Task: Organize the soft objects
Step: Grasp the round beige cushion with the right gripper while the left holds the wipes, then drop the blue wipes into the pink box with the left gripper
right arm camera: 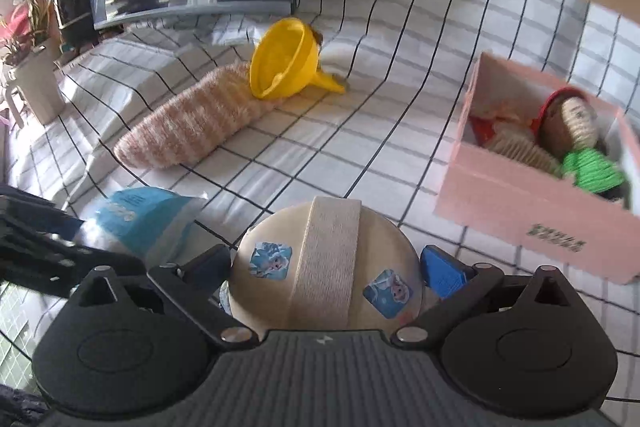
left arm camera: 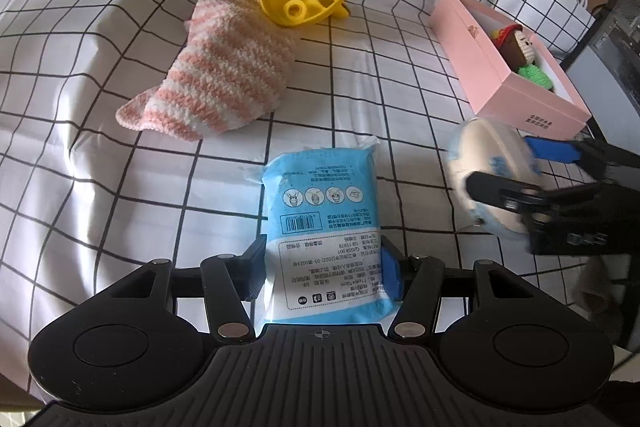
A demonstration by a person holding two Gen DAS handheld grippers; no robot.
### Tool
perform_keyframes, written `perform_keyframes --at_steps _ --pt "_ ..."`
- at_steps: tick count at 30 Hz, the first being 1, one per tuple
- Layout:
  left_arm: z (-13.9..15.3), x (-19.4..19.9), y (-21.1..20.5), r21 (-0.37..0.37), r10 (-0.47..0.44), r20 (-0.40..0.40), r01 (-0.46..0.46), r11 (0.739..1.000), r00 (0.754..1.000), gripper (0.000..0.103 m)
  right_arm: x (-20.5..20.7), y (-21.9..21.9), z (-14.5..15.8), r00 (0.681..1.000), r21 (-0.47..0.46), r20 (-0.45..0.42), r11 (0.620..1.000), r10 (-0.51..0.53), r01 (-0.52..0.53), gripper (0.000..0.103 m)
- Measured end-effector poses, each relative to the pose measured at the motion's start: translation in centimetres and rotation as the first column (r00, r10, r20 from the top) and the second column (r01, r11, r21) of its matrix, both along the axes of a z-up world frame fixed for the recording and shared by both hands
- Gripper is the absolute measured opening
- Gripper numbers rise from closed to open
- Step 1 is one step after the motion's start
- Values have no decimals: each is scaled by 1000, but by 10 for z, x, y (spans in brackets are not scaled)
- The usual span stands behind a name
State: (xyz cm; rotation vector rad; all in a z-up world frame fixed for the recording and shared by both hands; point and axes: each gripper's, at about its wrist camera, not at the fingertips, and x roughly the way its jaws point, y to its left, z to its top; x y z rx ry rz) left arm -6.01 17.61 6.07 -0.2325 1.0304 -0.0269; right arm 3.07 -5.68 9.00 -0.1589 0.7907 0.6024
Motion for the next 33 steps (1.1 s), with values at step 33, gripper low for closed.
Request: perform_keyframes --at_steps 33 --pt "102 228 -169 -184 -235 328 306 934 915 59 -94 -160 26 913 -55 228 932 -337 358 101"
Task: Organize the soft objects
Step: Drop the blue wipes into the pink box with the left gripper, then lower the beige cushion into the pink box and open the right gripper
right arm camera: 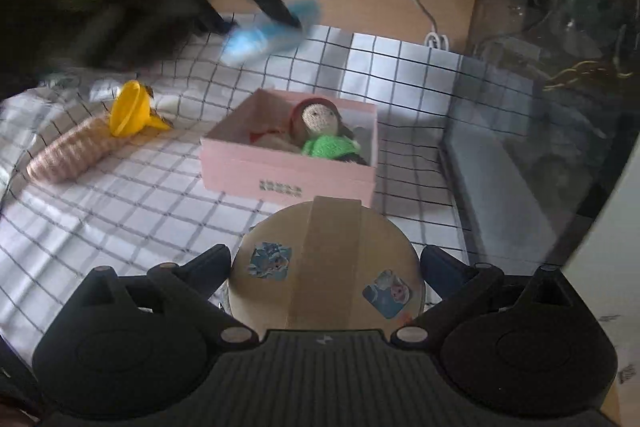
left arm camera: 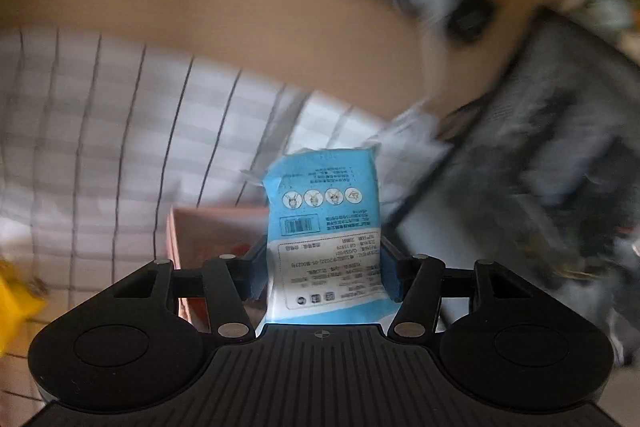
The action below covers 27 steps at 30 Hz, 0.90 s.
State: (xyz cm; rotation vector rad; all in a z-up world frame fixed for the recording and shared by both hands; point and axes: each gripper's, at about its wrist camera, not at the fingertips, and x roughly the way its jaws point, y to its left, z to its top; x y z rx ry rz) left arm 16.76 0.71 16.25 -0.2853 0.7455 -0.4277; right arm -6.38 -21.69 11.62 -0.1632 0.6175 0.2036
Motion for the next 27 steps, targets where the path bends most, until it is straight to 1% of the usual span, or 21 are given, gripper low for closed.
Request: perform_keyframes --at_steps 1,2,3,5,6,8,11,14,16,17,20,22,23,24,25,27 --pt "-15 14 -5 21 23 -39 -23 1000 999 58 -5 1 -2 1000 -18 3 1000 0 0 101" --pt "-33 25 -10 68 53 -76 -48 997 996 58 -10 0 -4 1000 -35 4 999 1 -1 101" --pt "-45 31 -14 113 70 -85 -61 992 994 58 -14 0 -6 1000 -49 3 999 1 -1 101" --pt "-58 28 -15 178 90 -57 -78 981 994 58 -19 -4 -11 1000 -57 -13 998 2 -3 101" --pt "-59 23 -13 178 98 -47 -88 980 994 58 -20 -7 -14 1000 -49 -30 999 7 -9 101" --pt "-57 13 -4 131 112 -53 -104 986 992 58 -17 -11 -19 998 -30 -54 999 14 -15 101" --pt "-47 -15 12 90 105 -43 -101 991 994 58 -4 -11 -17 999 -8 -46 1000 29 -30 101" --pt "-39 -50 23 59 88 -46 -86 995 995 58 19 -9 -1 999 47 4 998 42 -42 101" --pt "-41 -80 31 33 87 -74 -85 996 993 58 45 -9 17 998 88 57 995 35 -40 101" --pt "-42 -95 35 25 92 -85 -90 996 992 58 58 -7 26 996 91 89 995 30 -38 101" --pt "-53 -134 45 34 105 -118 -101 994 987 58 100 11 60 977 98 213 995 7 -29 101" --pt "-61 -151 50 56 93 -147 -85 995 985 58 131 22 79 963 141 271 988 15 -55 101" --pt "-65 -159 54 78 91 -156 -80 994 984 58 145 26 84 957 164 291 984 16 -66 101" --pt "-66 -165 58 98 102 -159 -87 991 982 58 158 30 85 955 184 297 980 21 -79 103" --pt "-67 -171 65 112 119 -162 -102 989 980 58 171 35 83 959 192 281 977 35 -92 103" --pt "-69 -181 84 122 183 -165 -164 979 969 58 192 43 70 979 179 196 979 60 -96 103"
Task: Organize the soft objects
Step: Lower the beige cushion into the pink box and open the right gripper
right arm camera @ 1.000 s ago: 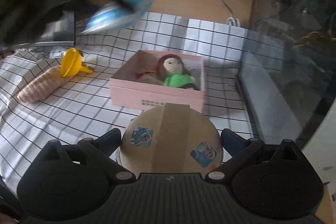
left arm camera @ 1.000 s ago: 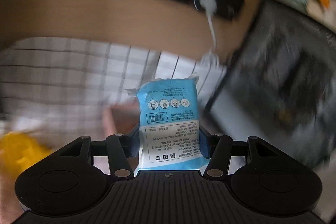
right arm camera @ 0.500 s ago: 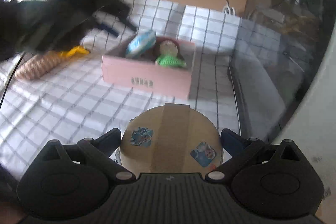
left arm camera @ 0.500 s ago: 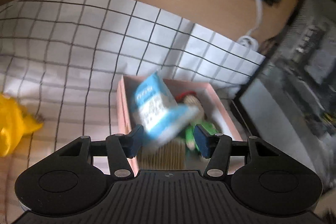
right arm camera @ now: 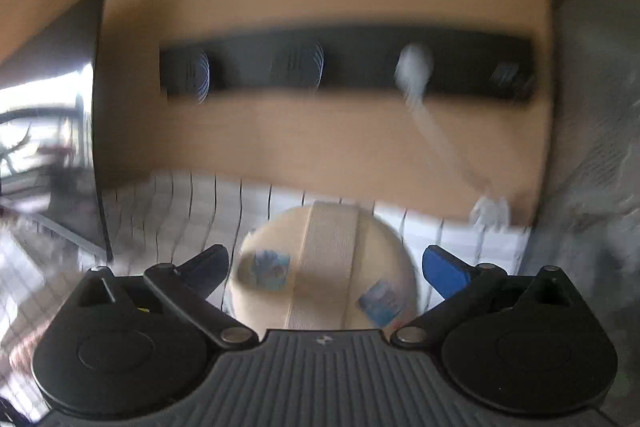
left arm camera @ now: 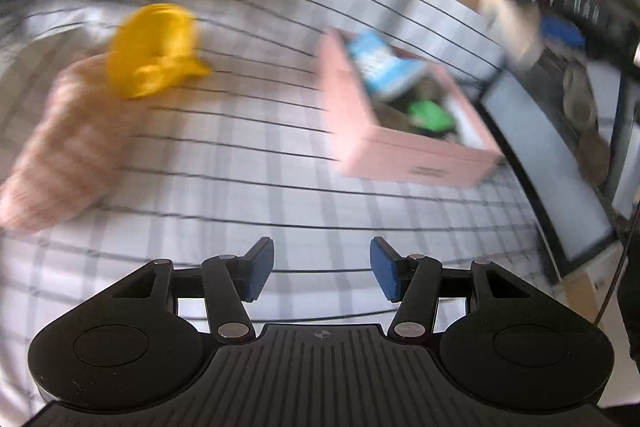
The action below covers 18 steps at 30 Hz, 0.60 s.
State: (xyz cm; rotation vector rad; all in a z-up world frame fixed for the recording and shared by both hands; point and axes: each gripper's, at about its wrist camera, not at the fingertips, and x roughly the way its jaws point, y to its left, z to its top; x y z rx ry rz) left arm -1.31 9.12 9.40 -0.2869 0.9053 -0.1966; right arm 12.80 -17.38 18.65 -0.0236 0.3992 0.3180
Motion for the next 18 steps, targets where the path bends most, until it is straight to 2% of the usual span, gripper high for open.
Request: perform_keyframes --at_steps 2,5,9,12,14,17,18 --pt "-2 -7 21 -4 67 -1 -67 998 998 58 8 5 -22 994 -21 -108 1000 -16 13 103" --pt "-9 -11 42 8 146 -23 -146 989 989 58 -13 6 -59 976 -38 -219 999 -18 10 103" --pt "-21 -15 59 -21 157 -59 -158 987 986 58 -60 11 -94 947 -92 -319 996 -41 13 103" --pt "-24 -11 64 -15 142 -54 -143 990 988 58 -97 20 -98 946 -137 -318 990 -67 23 103" --pt "-15 -6 72 12 165 3 -165 986 986 58 -114 33 -96 955 -183 -290 983 -66 13 103" --pt "7 11 96 74 212 122 -221 972 970 58 -119 57 -89 965 -216 -258 976 -34 -23 103" --pt "10 19 105 81 211 135 -223 971 968 58 -119 64 -87 965 -215 -260 976 -25 -33 103"
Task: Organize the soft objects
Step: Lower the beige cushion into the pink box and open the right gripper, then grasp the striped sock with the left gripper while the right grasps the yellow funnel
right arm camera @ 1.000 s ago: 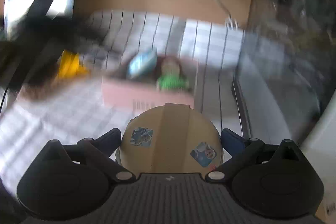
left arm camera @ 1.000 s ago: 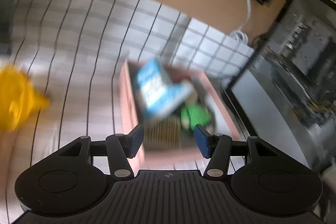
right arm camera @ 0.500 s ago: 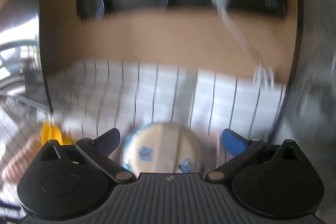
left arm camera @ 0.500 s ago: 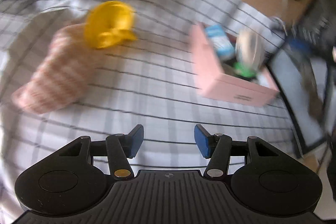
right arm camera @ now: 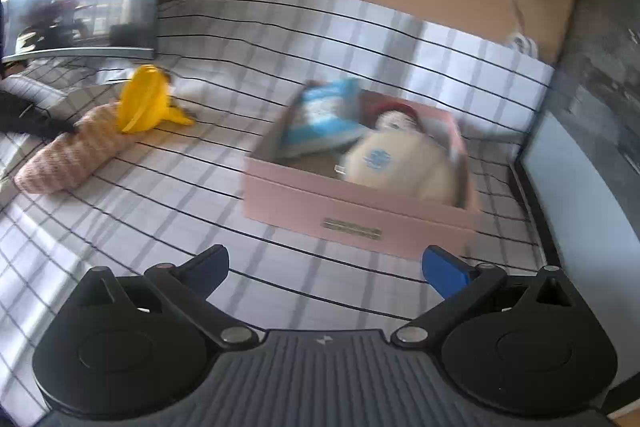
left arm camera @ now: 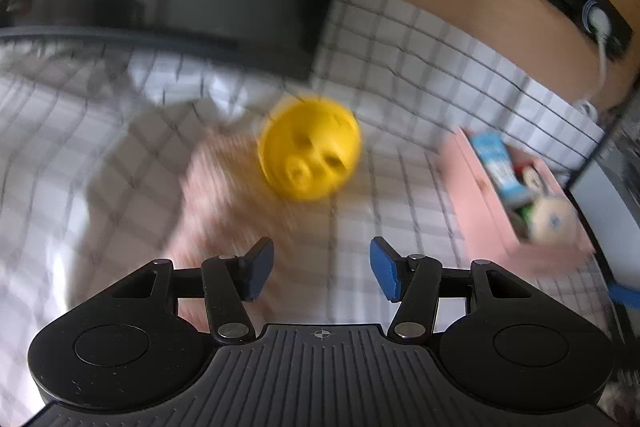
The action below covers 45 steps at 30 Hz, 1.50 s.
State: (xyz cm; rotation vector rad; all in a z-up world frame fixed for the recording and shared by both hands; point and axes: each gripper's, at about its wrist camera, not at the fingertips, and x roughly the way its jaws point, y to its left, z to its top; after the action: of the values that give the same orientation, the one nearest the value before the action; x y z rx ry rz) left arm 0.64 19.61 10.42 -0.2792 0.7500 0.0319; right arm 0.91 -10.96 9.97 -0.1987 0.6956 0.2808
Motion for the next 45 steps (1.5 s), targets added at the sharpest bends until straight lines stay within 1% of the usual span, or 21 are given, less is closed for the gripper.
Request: perform_keyframes --at_steps 1,4,8,11,12,13,14,15,17,21,23,25,27,29,31,32,35,37,39,42,45 --pt "1 14 11 12 -6 -6 6 1000 1000 58 0 7 2 1000 5 -4 1000 8 -8 103" --pt "-9 53 37 68 -1 -76 6 998 997 58 0 29 8 998 4 -29 999 51 -51 103" --pt "-35 85 62 76 1 -175 13 997 985 58 5 51 24 991 3 -25 991 134 -134 103" --pt "-48 89 67 47 -18 -173 26 999 985 63 25 65 39 990 56 -23 988 142 -141 103" --pt "-48 88 64 46 -25 -164 33 998 986 58 32 69 44 990 84 -24 987 136 -134 103" --pt "-47 85 62 51 -33 -159 41 998 987 54 41 75 47 991 114 -28 985 133 -129 103" --pt "-46 78 59 54 -44 -152 53 997 987 42 51 82 50 991 143 -34 982 130 -124 103" --pt "-46 68 57 49 -64 -146 72 996 987 34 60 91 52 991 160 -35 980 128 -121 103" --pt "-44 50 60 21 -104 -139 108 994 985 29 77 118 55 991 155 -14 979 136 -132 103" --pt "-48 -4 71 -90 -141 -161 128 988 977 26 96 177 51 981 77 40 978 191 -194 103" --pt "-52 -31 70 -108 -154 -178 136 985 972 26 105 207 45 976 64 31 974 215 -216 103" --pt "-53 -47 67 -119 -146 -186 126 985 972 26 109 233 39 973 71 -3 970 232 -231 103" --pt "-54 -54 65 -117 -145 -180 125 985 973 26 104 259 30 964 46 -18 963 266 -265 103" --pt "-54 -55 65 -123 -143 -174 122 985 974 26 98 282 16 957 -45 -8 955 291 -292 103" --pt "-55 -56 65 -135 -140 -175 117 984 975 26 94 295 1 959 -158 7 947 283 -279 103" --pt "-55 -55 64 -136 -142 -175 119 983 974 26 96 297 -6 960 -192 -3 942 279 -274 103" --pt "-55 -56 65 -143 -143 -177 118 983 974 27 105 283 -10 962 -122 -94 956 257 -268 101" --pt "-56 -54 65 -148 -141 -177 115 982 974 27 106 265 -2 959 -32 -135 966 250 -256 85" --pt "-58 -50 69 -153 -139 -178 112 982 974 27 100 247 10 956 22 -146 967 256 -255 60" --pt "-59 -47 70 -154 -147 -179 120 981 973 29 84 222 25 958 -15 -134 966 255 -259 51" --pt "-55 -51 77 -176 -109 -141 84 981 984 32 65 184 40 969 -46 -111 972 223 -229 51"
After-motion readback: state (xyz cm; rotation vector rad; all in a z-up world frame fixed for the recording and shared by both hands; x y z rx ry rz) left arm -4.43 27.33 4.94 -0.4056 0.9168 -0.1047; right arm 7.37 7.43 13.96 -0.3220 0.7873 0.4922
